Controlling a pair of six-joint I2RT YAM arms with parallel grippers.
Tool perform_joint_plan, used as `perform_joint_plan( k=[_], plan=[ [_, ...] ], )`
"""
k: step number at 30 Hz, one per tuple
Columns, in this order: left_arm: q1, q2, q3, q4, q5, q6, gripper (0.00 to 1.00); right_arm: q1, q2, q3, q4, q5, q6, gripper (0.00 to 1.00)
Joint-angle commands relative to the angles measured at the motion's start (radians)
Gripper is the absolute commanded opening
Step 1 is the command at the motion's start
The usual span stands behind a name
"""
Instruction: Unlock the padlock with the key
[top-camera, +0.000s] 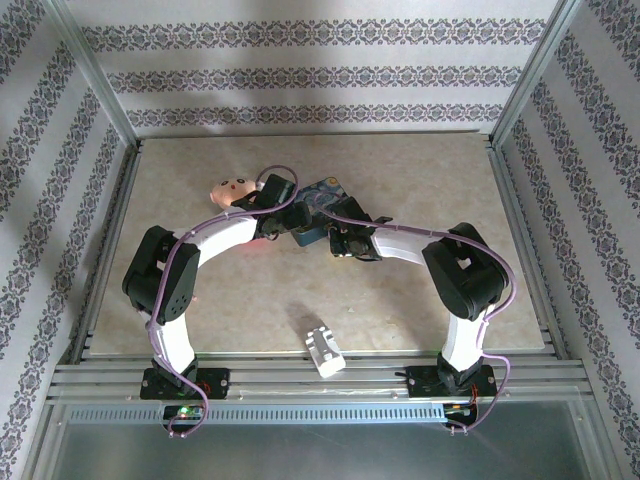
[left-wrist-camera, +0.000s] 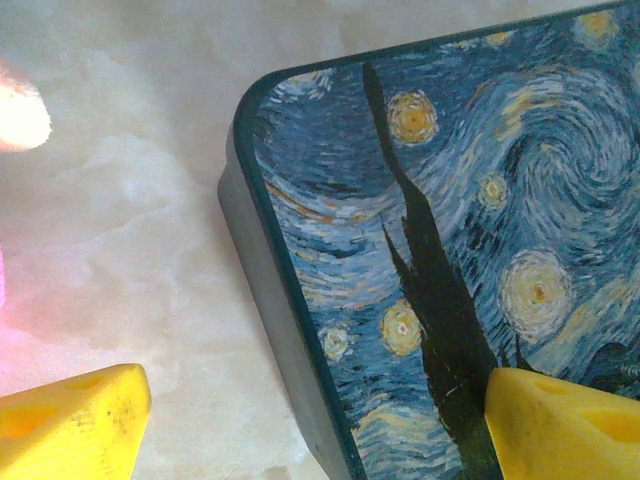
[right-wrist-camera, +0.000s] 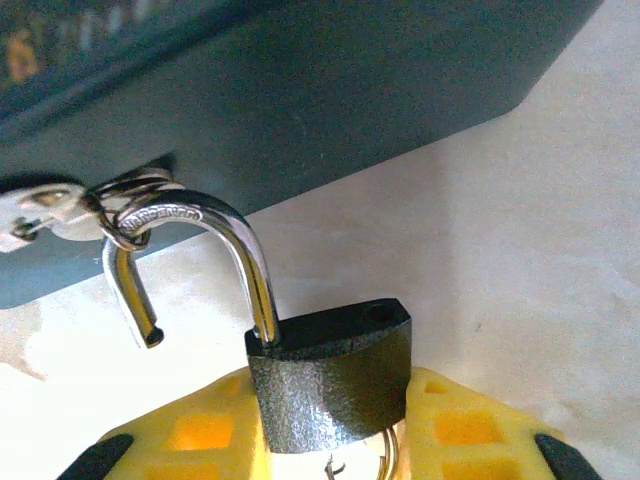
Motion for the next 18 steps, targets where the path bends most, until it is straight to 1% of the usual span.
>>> perform_joint_plan(
  k=[1, 7, 18],
  plan=[
    [0.02, 0.003, -0.038, -0.064, -0.011, 0.018, 0.87, -0.003, -0.022, -0.017, 0.044, -0.059, 0.038, 0.0],
    [0.019, 0.003, -0.046, -0.051, 0.001, 0.011, 0.86, -0.015, -0.03, -0.041, 0.088, -0.1, 0.092, 0.0],
    [0.02, 0.008, -0.056, -0.031, 0.023, -0.002, 0.87, -0.037, -0.028, -0.119, 0.23, -0.178, 0.211, 0.0]
  ],
)
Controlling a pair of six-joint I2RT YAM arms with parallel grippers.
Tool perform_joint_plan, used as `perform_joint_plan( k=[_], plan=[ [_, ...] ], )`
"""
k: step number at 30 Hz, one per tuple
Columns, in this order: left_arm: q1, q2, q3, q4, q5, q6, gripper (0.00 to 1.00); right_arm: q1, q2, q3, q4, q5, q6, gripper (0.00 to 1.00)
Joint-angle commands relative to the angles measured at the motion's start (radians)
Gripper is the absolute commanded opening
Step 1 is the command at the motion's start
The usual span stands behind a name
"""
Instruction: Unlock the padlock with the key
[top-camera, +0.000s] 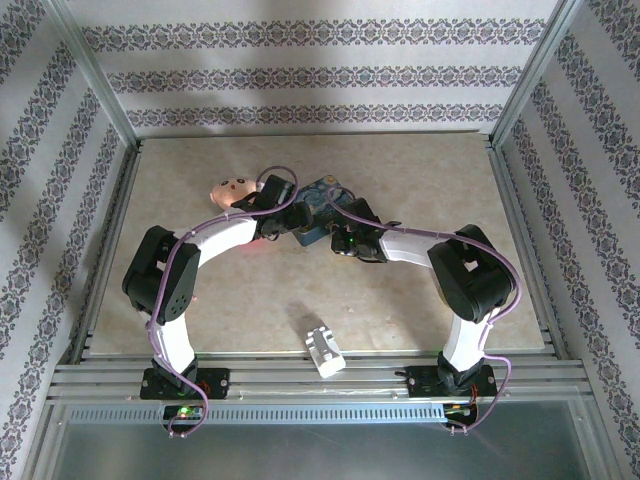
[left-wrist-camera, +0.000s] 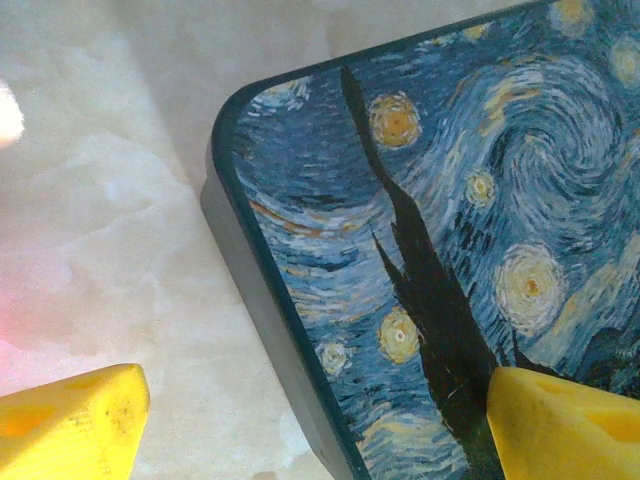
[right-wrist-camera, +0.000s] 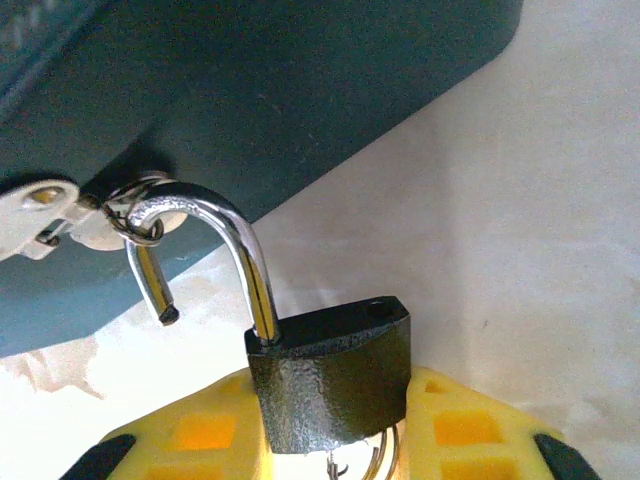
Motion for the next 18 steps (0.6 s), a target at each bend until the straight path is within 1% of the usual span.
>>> perform_joint_plan(
  k=[1, 8, 18],
  plan=[
    [0.018, 0.009, -0.041, -0.065, 0.003, 0.0, 0.87, -0.001, 0.007, -0.036, 0.102, -0.089, 0.072, 0.0],
    [0.019, 0.01, -0.045, -0.062, 0.01, -0.004, 0.87, -0.016, 0.019, -0.073, 0.197, -0.139, 0.146, 0.0],
    [0.02, 0.009, -0.043, -0.062, 0.018, -0.006, 0.87, -0.025, 0.035, -0.093, 0.259, -0.154, 0.199, 0.0]
  ],
)
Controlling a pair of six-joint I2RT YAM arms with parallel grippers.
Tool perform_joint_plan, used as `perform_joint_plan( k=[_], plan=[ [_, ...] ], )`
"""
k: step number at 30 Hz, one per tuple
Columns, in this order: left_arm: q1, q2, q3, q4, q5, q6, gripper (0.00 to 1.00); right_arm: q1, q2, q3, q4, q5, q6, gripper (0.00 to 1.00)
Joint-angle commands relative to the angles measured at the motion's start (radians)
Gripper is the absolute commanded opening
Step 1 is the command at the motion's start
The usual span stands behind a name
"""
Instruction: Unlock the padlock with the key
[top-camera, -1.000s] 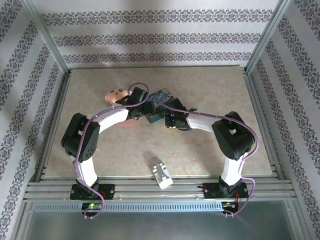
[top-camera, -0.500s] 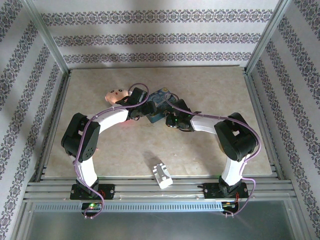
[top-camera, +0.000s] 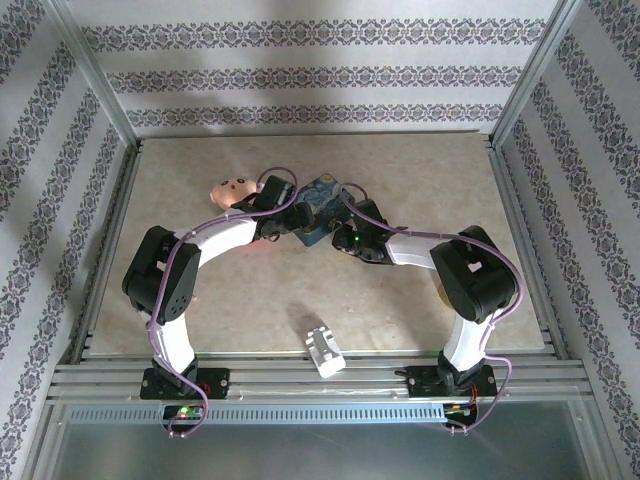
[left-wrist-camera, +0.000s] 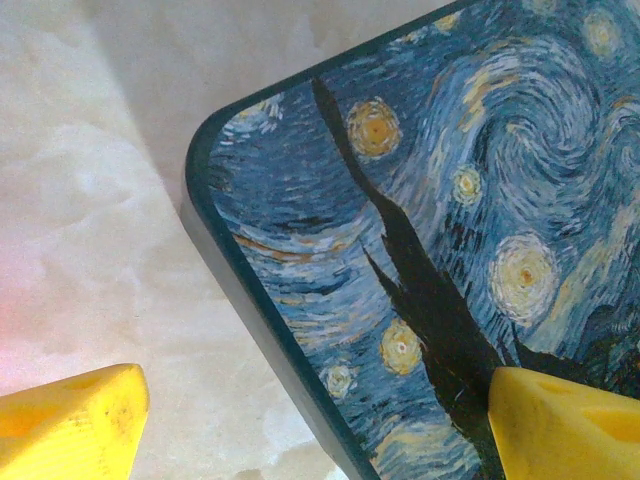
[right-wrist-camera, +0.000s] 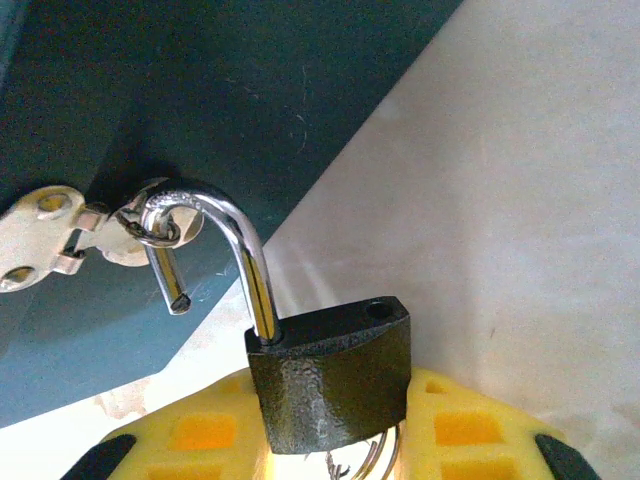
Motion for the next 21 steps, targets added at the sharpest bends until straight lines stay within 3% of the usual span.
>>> perform_joint_plan(
  k=[1, 21],
  plan=[
    [0.02, 0.009, -0.032, -0.084, -0.008, -0.001, 0.87, 0.009, 0.047, -0.02, 0.11, -0.074, 0.05, 0.0],
    [0.019, 0.011, -0.042, -0.079, 0.003, -0.001, 0.87, -0.005, 0.065, -0.037, 0.195, -0.093, 0.117, 0.0]
  ],
)
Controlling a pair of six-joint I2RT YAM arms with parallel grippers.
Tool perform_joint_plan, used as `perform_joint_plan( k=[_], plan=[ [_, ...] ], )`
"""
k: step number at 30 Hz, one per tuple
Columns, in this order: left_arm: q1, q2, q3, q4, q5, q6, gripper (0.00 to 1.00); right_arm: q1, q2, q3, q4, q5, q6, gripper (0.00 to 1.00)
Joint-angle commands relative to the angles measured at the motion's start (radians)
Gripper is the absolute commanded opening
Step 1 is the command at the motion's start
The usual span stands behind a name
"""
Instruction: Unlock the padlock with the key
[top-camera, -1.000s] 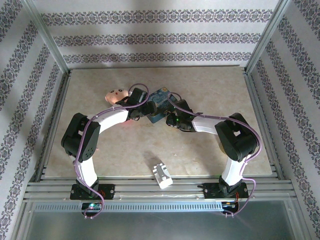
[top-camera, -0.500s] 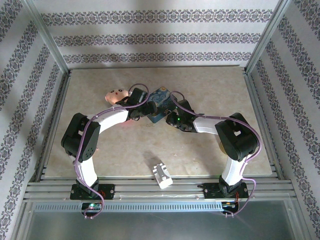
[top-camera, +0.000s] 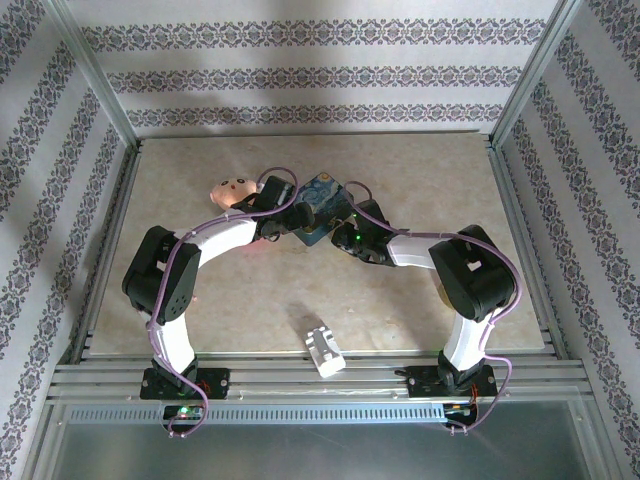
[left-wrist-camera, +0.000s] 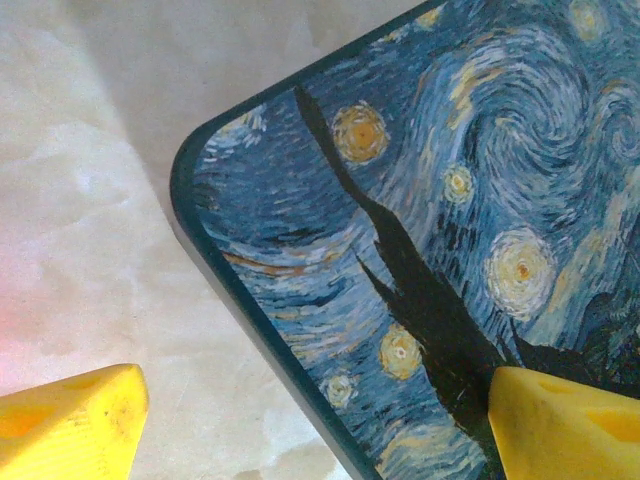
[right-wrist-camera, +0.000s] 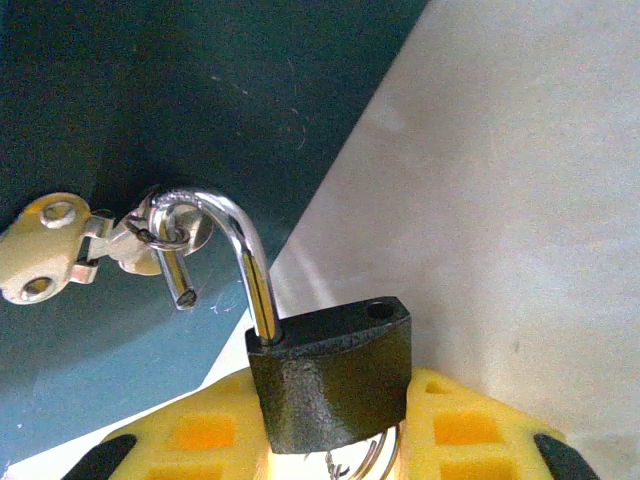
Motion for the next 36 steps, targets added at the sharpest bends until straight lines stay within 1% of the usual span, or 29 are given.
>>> perform_joint_plan(
  k=[1, 36],
  plan=[
    [0.02, 0.011, -0.04, -0.086, -0.001, -0.001, 0.87, 0.007, 0.057, -0.011, 0.111, -0.054, 0.031, 0.0],
    [0.018, 0.023, -0.061, -0.07, 0.009, -0.002, 0.88, -0.022, 0.09, -0.065, 0.271, 0.0, 0.163, 0.0]
  ],
)
